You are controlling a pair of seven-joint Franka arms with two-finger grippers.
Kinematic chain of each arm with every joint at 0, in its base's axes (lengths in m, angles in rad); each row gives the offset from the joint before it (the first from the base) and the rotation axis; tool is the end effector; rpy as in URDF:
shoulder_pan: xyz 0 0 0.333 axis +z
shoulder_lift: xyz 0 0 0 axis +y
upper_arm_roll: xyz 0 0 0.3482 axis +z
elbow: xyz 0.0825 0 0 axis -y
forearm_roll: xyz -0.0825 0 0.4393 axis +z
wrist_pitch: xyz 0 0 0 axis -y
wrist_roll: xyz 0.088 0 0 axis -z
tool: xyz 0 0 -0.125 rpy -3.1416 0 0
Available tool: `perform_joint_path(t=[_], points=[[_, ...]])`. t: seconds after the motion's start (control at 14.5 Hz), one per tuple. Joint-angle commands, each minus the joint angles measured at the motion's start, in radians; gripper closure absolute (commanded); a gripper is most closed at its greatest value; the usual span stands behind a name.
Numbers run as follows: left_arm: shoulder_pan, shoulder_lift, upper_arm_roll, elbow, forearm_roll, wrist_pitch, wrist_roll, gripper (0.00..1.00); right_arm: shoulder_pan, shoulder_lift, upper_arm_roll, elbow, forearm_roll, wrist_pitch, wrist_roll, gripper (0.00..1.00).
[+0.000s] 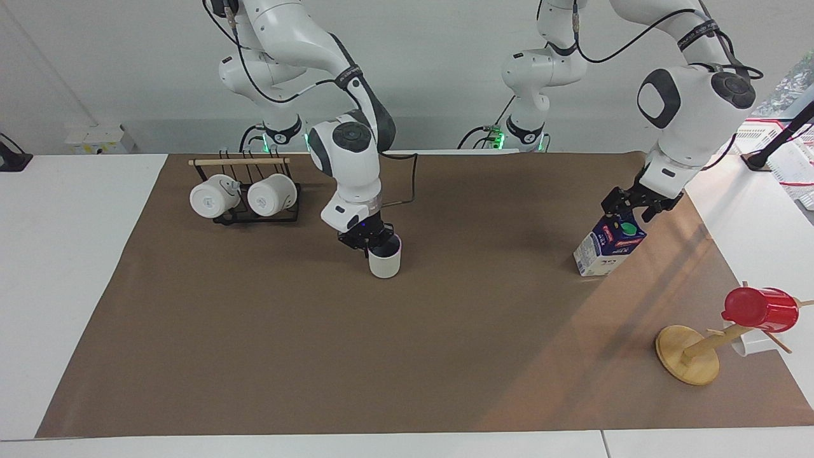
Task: Place cup and milk on table
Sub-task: 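Carry the dark mug toward the table center and set it down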
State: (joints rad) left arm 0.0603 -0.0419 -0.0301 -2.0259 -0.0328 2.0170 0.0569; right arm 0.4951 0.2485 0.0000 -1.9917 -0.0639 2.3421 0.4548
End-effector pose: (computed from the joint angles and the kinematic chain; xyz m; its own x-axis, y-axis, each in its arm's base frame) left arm 0.5952 0.0154 0.4615 0.9993 -0.0126 0.0344 -0.0135 -0.9995 0.0269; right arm 0.5830 0.3127 0.3270 0.9903 0.0819 0.1124 0.0824 -0.9966 0.0008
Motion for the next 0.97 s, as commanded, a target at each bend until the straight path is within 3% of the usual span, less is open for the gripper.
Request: perform_joint_path(t=[0.0, 0.21, 0.28, 0.41, 0.48, 0.62, 0.9], points=[[-0.004, -0.026, -0.002, -0.057, -0.012, 0.063, -0.019, 0.0, -0.001, 0.0, 0.0, 0.001, -0.036, 0.025, 0.031, 0.0], [-0.005, -0.027, -0.002, -0.06, -0.012, 0.06, -0.019, 0.0, -0.016, -0.043, -0.002, 0.06, -0.033, -0.036, 0.039, 0.0], [-0.004, -0.027, -0.002, -0.06, -0.012, 0.06, -0.019, 0.1, -0.029, -0.057, -0.002, 0.098, -0.025, -0.084, 0.039, 0.0], [0.001, -0.027, -0.002, -0.057, -0.012, 0.052, -0.017, 0.91, -0.076, -0.081, -0.008, 0.189, -0.021, -0.212, 0.027, 0.0], [0.007, -0.029, -0.002, -0.057, -0.012, 0.051, -0.016, 1.0, -0.101, -0.097, -0.008, 0.229, -0.021, -0.271, 0.024, 0.0], [0.012, -0.032, -0.001, -0.048, -0.012, 0.048, -0.009, 1.0, -0.159, -0.136, -0.008, 0.26, -0.021, -0.374, -0.016, 0.0], [-0.002, -0.036, -0.002, 0.022, -0.012, -0.026, -0.017, 1.0, -0.305, -0.248, -0.009, 0.219, -0.016, -0.559, -0.142, 0.0]])
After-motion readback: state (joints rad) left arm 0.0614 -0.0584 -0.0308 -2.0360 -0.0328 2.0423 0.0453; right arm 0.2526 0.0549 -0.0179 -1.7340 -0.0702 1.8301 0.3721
